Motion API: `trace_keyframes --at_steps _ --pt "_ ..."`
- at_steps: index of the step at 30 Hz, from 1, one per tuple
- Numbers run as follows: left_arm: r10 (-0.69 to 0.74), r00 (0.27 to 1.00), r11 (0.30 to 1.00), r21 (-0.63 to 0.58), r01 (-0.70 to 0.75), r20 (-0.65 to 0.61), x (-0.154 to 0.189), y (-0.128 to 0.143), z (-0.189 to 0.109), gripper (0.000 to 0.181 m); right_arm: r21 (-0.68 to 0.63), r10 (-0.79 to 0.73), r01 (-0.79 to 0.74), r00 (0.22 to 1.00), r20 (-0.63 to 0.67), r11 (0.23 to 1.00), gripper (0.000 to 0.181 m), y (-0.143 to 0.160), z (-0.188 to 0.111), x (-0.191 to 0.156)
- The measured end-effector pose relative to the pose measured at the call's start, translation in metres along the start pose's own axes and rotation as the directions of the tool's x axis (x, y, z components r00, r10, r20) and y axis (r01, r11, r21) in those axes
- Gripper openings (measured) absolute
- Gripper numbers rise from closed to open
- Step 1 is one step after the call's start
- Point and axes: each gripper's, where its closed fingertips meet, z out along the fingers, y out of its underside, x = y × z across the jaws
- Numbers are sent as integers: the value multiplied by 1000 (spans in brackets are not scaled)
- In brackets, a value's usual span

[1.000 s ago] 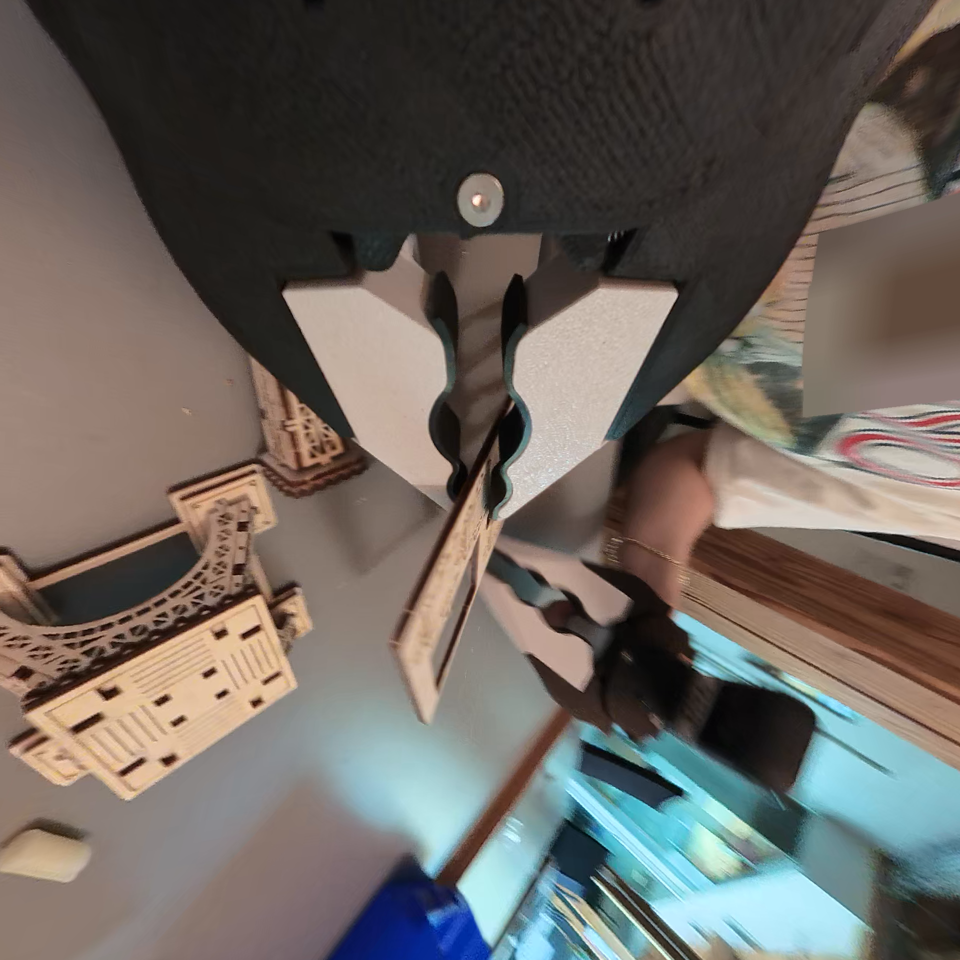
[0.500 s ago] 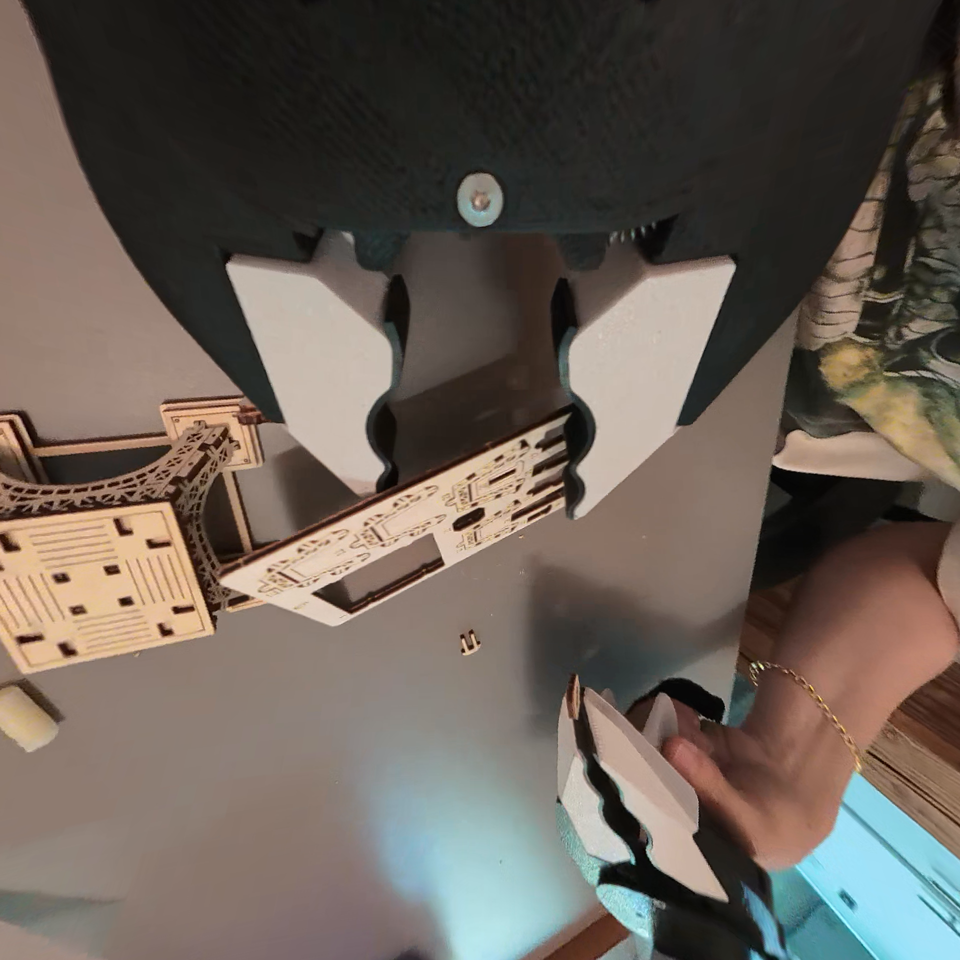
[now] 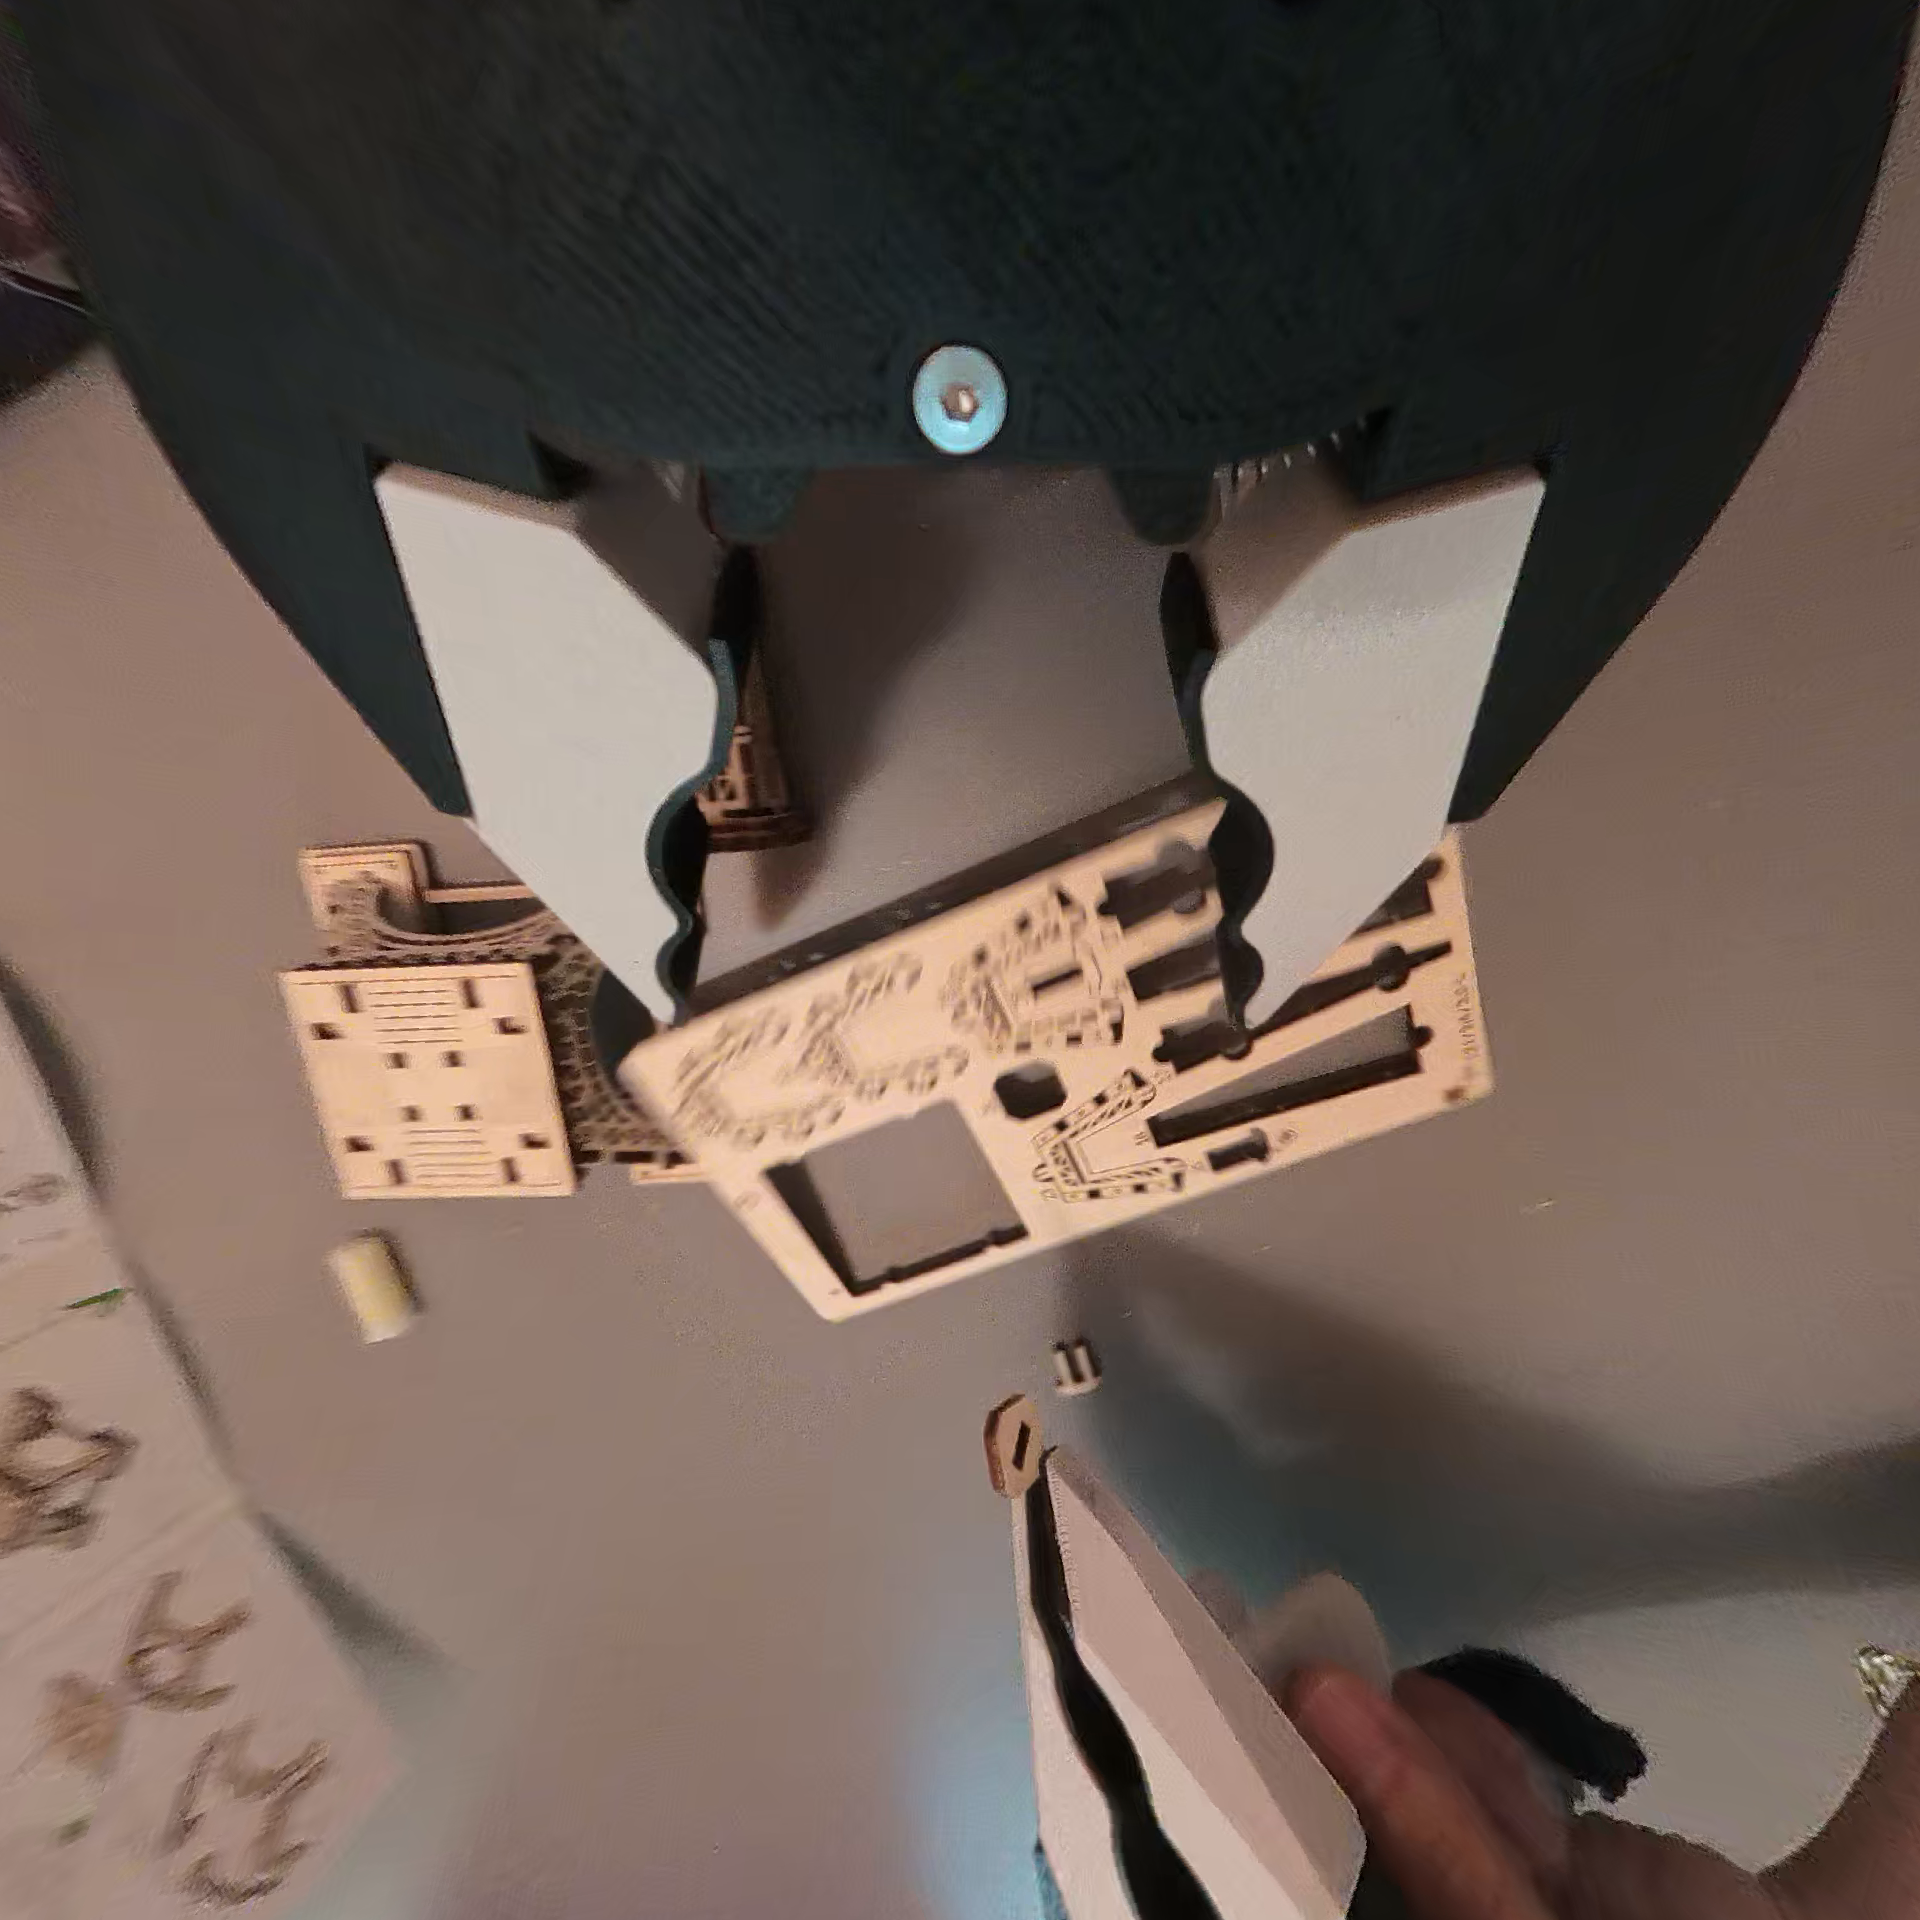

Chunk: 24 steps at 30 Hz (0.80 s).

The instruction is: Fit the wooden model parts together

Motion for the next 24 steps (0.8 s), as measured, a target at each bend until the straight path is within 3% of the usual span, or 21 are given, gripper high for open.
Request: trace_keyframes --at_steps 3,7,9,12,14,17,21,24 --pt "14 1000 998 53 -15 13 -11 -17 -1 0 76 -63 71 993 -99 995 95 -13 -8 14" --pt "119 992 976 190 -108 -48 2 -43 0 1 362 -21 115 967 -255 925 67 -51 -33 37" --pt "170 985 961 228 -159 -28 5 -46 1 0 427 -10 116 970 -244 897 62 -54 -36 36" --pt "174 985 961 223 -167 -14 4 -45 5 0 490 -61 238 935 -350 839 58 -60 -47 38" --pt "166 985 957 249 -148 -53 7 -47 8 1 445 -151 358 887 -436 821 59 -58 -45 37" --pt "134 987 959 261 -108 -84 6 -49 13 0 324 -266 555 733 -627 766 54 -58 -51 40" --pt "205 977 954 213 -212 51 -8 -44 14 0 197 -325 635 607 -725 747 50 -55 -52 46" --pt "258 957 938 205 -281 131 -15 -46 9 0 181 -317 640 582 -749 747 48 -54 -53 50"
